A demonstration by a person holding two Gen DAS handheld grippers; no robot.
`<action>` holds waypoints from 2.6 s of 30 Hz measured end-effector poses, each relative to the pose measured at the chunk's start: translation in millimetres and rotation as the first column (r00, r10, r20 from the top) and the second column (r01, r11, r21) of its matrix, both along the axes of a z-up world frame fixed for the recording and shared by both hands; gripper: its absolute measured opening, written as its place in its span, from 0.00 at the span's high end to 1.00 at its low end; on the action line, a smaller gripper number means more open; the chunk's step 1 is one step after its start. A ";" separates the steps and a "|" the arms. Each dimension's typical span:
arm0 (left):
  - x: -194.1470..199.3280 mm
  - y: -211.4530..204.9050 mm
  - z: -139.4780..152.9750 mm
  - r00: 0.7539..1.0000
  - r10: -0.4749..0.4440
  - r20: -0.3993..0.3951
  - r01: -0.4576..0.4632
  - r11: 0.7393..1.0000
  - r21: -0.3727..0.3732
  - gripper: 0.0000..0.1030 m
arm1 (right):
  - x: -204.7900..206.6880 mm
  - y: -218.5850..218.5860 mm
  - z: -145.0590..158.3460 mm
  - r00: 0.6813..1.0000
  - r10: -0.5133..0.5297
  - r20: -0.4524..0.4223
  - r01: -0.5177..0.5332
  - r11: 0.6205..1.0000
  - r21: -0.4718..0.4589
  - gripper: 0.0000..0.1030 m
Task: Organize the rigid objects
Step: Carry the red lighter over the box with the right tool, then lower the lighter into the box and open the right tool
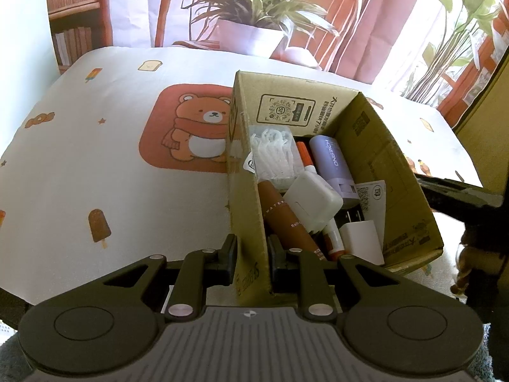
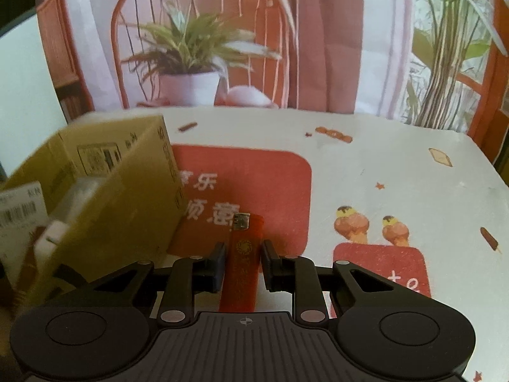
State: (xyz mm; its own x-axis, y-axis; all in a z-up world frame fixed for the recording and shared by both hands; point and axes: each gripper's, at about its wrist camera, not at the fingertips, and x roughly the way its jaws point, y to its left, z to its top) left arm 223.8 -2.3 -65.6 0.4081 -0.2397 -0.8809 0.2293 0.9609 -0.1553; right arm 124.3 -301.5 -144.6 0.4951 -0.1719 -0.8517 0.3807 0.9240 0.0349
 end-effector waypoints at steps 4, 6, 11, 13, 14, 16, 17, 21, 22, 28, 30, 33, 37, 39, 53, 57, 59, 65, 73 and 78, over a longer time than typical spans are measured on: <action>-0.1 -0.2 -0.1 1.000 0.001 0.001 -0.001 1.000 -0.001 0.79 | -5.1 -3.4 19.6 0.998 -0.007 0.058 0.006 1.000 0.020 0.79; -0.1 -0.1 0.0 1.000 0.001 0.001 -0.001 1.000 -0.001 0.79 | -7.2 -4.1 29.4 0.997 -0.005 0.082 0.003 1.000 0.030 0.80; -0.6 0.5 0.1 1.000 0.001 0.003 -0.001 1.000 0.001 0.79 | -11.3 -0.2 52.7 0.988 0.008 0.152 -0.018 0.998 0.065 0.91; -0.7 0.8 -0.1 1.000 0.002 0.004 -0.002 1.000 0.000 0.79 | -11.9 2.2 61.9 0.984 0.022 0.179 -0.036 0.997 0.072 0.91; -0.7 0.8 -0.1 1.000 0.002 0.003 -0.002 1.000 0.000 0.79 | -11.7 4.1 65.1 0.982 0.029 0.187 -0.044 0.996 0.072 0.91; -0.8 1.2 -0.3 1.000 0.004 0.003 -0.004 1.000 -0.002 0.79 | -11.5 7.5 71.0 0.979 0.042 0.201 -0.056 0.996 0.068 0.91; -1.0 1.2 -0.4 1.000 0.005 0.004 -0.005 1.000 -0.002 0.79 | -11.8 9.0 73.5 0.978 0.044 0.205 -0.060 0.996 0.069 0.91; -1.1 1.6 -0.5 1.000 0.006 0.002 -0.006 1.000 -0.003 0.79 | -9.4 11.9 80.6 0.974 0.056 0.221 -0.074 0.994 0.075 0.91; -1.1 1.5 -0.5 1.000 0.006 0.002 -0.006 1.000 -0.004 0.79 | -8.9 12.8 82.1 0.972 0.061 0.225 -0.080 0.994 0.076 0.91; -1.0 1.5 -0.4 1.000 0.006 0.002 -0.006 1.000 -0.005 0.79 | -9.8 20.3 102.0 0.958 0.094 0.271 -0.118 0.990 0.072 0.91; -1.1 1.5 -0.4 1.000 0.007 0.002 -0.007 1.000 -0.005 0.79 | -9.8 22.3 109.4 0.953 0.107 0.284 -0.133 0.988 0.073 0.91; -1.1 1.5 -0.3 1.000 0.006 0.002 -0.006 1.000 -0.005 0.79 | -10.0 27.2 119.6 0.945 0.130 0.301 -0.163 0.982 0.090 0.91; -1.1 1.3 0.0 1.000 0.007 0.003 -0.007 1.000 -0.005 0.79 | -7.3 37.3 125.6 0.937 0.164 0.307 -0.214 0.967 0.137 0.91; -1.2 1.5 0.0 1.000 0.007 0.003 -0.007 1.000 -0.005 0.79 | -4.1 43.9 124.6 0.935 0.187 0.302 -0.243 0.957 0.158 0.91; -0.4 1.5 0.7 1.000 0.008 0.003 -0.008 1.000 -0.011 0.79 | 10.4 80.0 97.0 0.947 0.290 0.141 -0.320 0.900 0.296 0.91; -0.2 1.5 0.7 1.000 0.009 0.003 -0.009 1.000 -0.013 0.79 | 15.3 82.8 86.3 0.949 0.303 0.091 -0.315 0.888 0.336 0.91; -0.1 1.5 0.7 1.000 0.009 0.003 -0.009 1.000 -0.013 0.79 | 19.5 82.9 81.2 0.950 0.306 0.067 -0.310 0.885 0.348 0.91; -0.4 1.5 0.4 1.000 0.010 0.003 -0.010 1.000 -0.014 0.79 | 32.8 84.6 68.4 0.947 0.320 0.025 -0.308 0.885 0.351 0.91; -0.5 1.5 0.5 1.000 0.010 0.003 -0.010 1.000 -0.015 0.79 | 57.8 85.5 51.6 0.946 0.325 -0.010 -0.299 0.882 0.363 0.91; -0.6 1.5 0.6 1.000 0.010 0.003 -0.010 1.000 -0.015 0.79 | 75.9 85.8 38.1 0.947 0.320 -0.025 -0.286 0.877 0.386 0.91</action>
